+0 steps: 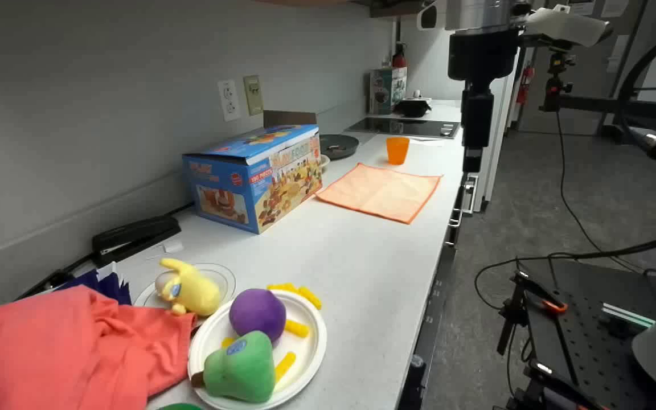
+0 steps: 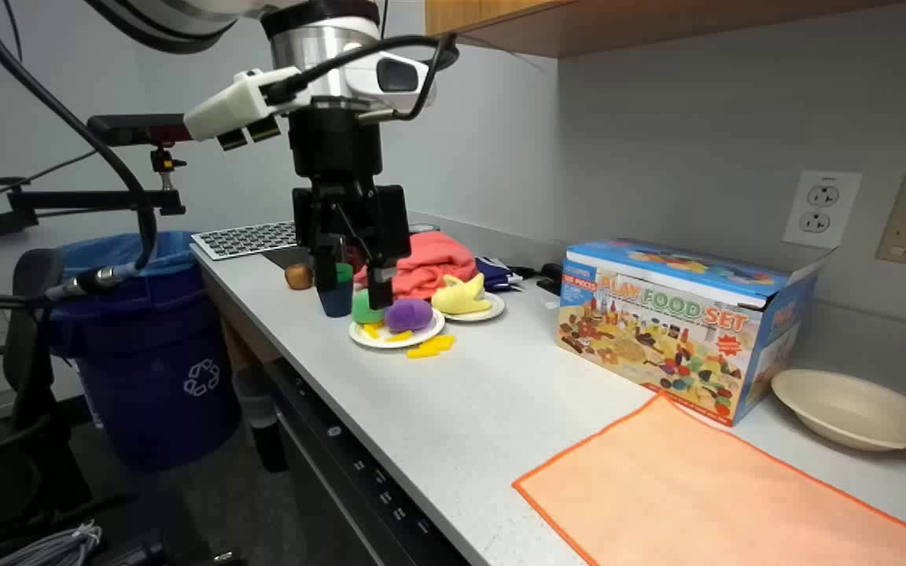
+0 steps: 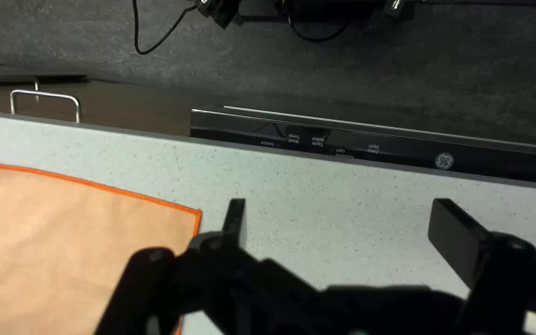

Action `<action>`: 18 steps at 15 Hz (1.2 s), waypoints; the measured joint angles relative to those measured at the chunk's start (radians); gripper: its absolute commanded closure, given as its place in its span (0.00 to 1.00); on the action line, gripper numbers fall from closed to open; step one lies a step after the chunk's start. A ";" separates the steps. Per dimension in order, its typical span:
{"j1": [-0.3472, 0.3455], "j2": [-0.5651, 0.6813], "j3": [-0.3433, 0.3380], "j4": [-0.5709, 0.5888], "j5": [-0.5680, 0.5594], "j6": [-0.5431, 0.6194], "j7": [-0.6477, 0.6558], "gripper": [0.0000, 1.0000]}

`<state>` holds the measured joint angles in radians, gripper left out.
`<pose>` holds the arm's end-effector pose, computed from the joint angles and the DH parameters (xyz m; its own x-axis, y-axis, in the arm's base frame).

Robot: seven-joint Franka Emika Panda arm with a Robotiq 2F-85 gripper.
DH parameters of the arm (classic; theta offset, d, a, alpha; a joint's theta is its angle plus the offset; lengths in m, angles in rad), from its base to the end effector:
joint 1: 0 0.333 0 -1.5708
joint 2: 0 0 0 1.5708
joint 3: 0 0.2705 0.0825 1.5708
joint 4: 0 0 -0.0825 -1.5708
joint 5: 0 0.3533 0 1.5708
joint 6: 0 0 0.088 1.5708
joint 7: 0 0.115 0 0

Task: Fold the orange towel

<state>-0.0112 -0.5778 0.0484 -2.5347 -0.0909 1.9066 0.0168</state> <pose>0.3620 0.0059 0.4290 0.9979 0.0411 -0.0510 0.0466 -0.9927 0.1112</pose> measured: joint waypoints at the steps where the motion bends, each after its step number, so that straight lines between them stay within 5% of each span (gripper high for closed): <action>1: 0.000 0.002 0.000 0.000 0.000 0.000 0.000 0.00; 18: -0.007 0.023 -0.013 0.003 0.005 0.039 0.067 0.00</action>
<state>-0.0183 -0.5552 0.0350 -2.5314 -0.0856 1.9458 0.0840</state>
